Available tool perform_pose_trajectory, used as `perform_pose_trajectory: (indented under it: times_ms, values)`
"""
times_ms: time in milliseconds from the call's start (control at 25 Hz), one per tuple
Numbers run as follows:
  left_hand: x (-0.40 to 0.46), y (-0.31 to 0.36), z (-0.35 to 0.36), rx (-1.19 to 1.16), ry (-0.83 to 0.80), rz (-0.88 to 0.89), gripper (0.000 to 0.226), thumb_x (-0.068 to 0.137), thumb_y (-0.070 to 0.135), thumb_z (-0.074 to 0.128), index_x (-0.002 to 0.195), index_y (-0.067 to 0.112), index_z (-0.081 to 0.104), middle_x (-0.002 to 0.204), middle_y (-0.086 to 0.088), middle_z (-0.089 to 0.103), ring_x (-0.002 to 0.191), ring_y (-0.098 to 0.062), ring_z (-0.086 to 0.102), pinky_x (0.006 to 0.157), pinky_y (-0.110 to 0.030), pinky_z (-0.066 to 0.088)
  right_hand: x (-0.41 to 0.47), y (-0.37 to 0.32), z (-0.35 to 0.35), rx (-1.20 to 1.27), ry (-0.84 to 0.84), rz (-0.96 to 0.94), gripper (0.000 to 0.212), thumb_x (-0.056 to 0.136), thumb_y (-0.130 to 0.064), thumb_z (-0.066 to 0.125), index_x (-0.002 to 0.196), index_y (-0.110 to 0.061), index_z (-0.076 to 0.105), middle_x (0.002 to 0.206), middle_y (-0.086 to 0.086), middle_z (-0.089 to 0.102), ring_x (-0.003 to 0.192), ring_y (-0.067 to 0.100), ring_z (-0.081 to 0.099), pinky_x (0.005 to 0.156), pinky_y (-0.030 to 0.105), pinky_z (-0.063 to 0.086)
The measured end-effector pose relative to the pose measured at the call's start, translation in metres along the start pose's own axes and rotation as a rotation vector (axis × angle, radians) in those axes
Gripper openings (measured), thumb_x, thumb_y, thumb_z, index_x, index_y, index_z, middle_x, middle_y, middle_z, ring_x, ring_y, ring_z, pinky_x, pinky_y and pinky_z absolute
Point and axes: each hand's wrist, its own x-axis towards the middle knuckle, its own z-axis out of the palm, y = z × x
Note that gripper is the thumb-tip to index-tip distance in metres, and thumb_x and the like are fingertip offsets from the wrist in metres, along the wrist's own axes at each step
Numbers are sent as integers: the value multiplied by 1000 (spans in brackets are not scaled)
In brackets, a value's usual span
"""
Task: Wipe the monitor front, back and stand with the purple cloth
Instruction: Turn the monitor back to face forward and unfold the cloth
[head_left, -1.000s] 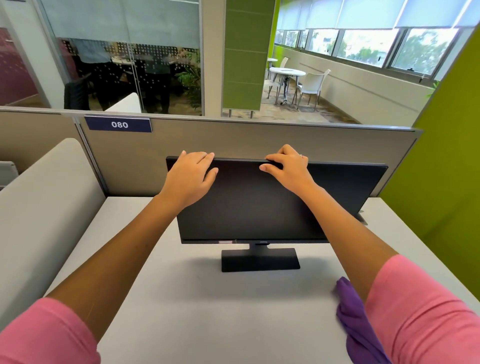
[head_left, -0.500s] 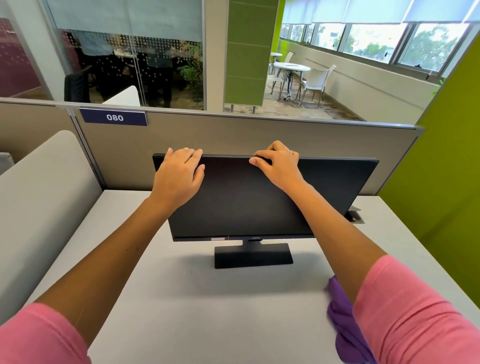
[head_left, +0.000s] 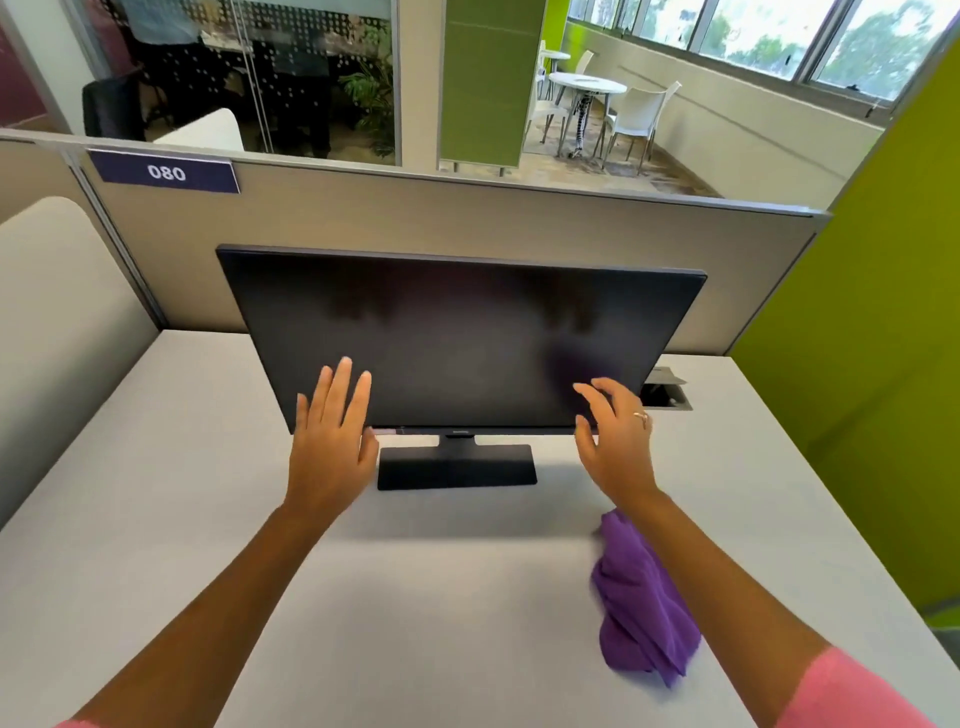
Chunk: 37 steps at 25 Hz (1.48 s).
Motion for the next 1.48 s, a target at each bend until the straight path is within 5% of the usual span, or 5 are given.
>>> perform_pose_trajectory:
  times_ms: [320,560,840,1200,1480]
  values:
    - [-179,40,88,-119,-619,-248,52,85,8,62,135,9,50,143,-15,46,133,-35,42,107,-52,28,-145,105,17,-150,-857,804,100,70,-71,61,147,-26,14,146,14,25,130,42,33,101,53,33]
    - [-197,68,91,-213,-719,-353,44,90,19,49,133,11,53,147,-10,41,135,-26,40,110,-43,29,-179,85,23,-162,-716,417,46,91,-20,51,135,-14,40,122,8,56,104,29,58,79,38,52]
    - [-101,113,56,-1078,-831,-986,51,92,56,46,129,22,51,129,3,54,124,-20,48,107,-42,34,-168,33,29,58,-324,-192,59,60,-8,86,114,-8,62,101,10,69,82,27,68,70,32,57]
    - [-25,113,8,-845,-825,-326,12,94,34,55,98,27,63,97,5,65,93,-15,61,79,-29,51,-118,-23,-2,328,-774,27,111,61,-69,71,147,-40,6,156,-13,8,142,15,9,111,41,17]
    - [21,93,-52,-921,-819,-135,11,89,37,63,96,33,70,92,13,70,89,-8,65,76,-22,52,-27,-73,-29,207,-844,-31,58,72,-48,75,123,-38,49,115,-9,59,115,16,40,99,40,28]
